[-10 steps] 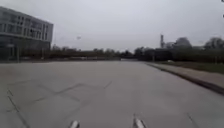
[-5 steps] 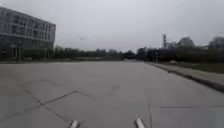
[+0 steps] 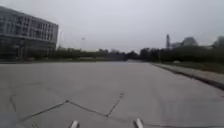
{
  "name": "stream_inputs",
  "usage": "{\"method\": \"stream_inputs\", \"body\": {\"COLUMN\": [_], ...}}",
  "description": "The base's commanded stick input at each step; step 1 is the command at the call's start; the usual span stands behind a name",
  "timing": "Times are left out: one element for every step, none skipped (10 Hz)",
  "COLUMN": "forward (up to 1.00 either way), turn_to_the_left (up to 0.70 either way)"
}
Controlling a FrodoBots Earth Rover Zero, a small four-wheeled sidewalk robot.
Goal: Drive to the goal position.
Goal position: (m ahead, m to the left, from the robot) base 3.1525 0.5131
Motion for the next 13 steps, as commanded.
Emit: {"method": "stream_inputs", "body": {"forward": [1.00, 1.00, 1.00, 1.00, 1.00, 1.00, 1.00, 1.00, 1.00, 1.00, 1.00, 1.00, 1.00], "turn_to_the_left": [0.02, 0.02, 0.02, 0.02, 0.02, 0.02, 0.02, 0.02, 0.02, 0.02, 0.02, 0.02, 0.02]}}
